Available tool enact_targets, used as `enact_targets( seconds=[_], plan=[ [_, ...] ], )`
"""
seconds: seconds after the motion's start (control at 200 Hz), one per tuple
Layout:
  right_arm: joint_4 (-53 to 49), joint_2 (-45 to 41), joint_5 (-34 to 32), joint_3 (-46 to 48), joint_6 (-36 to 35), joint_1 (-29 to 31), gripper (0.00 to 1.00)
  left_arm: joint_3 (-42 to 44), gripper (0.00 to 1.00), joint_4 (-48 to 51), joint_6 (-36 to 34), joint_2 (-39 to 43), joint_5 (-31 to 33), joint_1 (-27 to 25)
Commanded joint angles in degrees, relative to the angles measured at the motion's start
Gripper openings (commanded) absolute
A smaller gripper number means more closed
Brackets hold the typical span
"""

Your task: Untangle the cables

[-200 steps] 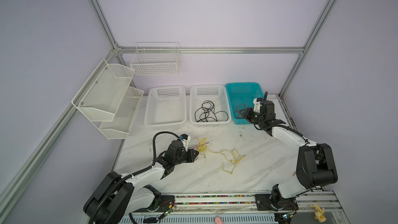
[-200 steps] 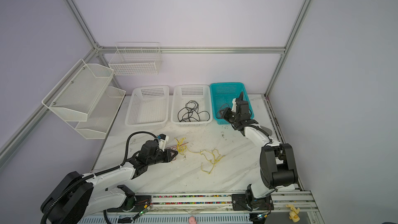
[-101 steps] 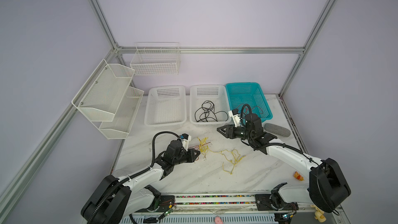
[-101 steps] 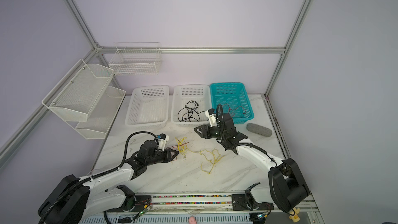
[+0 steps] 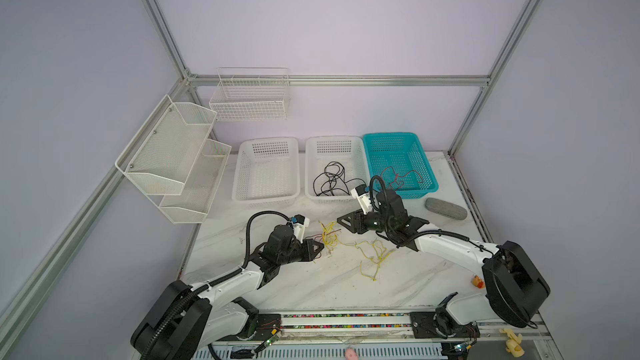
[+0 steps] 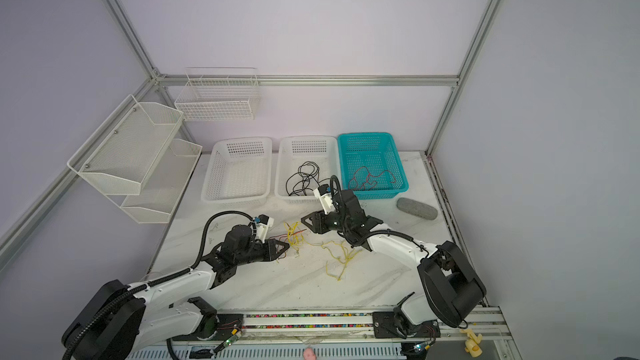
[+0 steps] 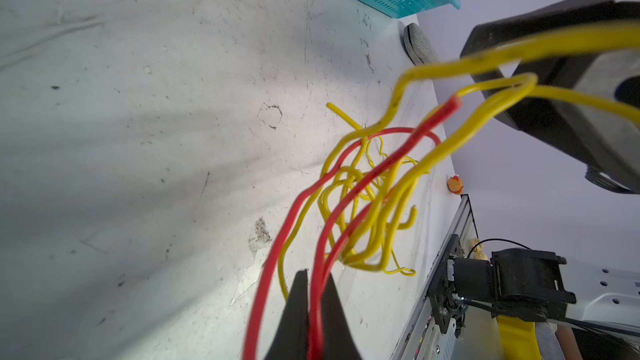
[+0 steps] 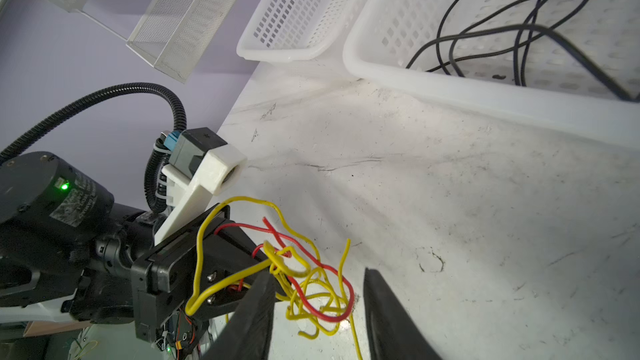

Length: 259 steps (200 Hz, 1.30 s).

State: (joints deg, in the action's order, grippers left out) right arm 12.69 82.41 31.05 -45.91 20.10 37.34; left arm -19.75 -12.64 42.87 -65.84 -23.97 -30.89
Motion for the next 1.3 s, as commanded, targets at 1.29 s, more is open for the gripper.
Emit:
enact_targets(
  seconds=[1.29],
  plan=[
    [13.05, -1.25, -2.74, 6.99, -1.68, 6.07, 0.39, -1.54, 0.00, -4.64, 0.17, -1.57, -3.87, -1.25]
  ],
)
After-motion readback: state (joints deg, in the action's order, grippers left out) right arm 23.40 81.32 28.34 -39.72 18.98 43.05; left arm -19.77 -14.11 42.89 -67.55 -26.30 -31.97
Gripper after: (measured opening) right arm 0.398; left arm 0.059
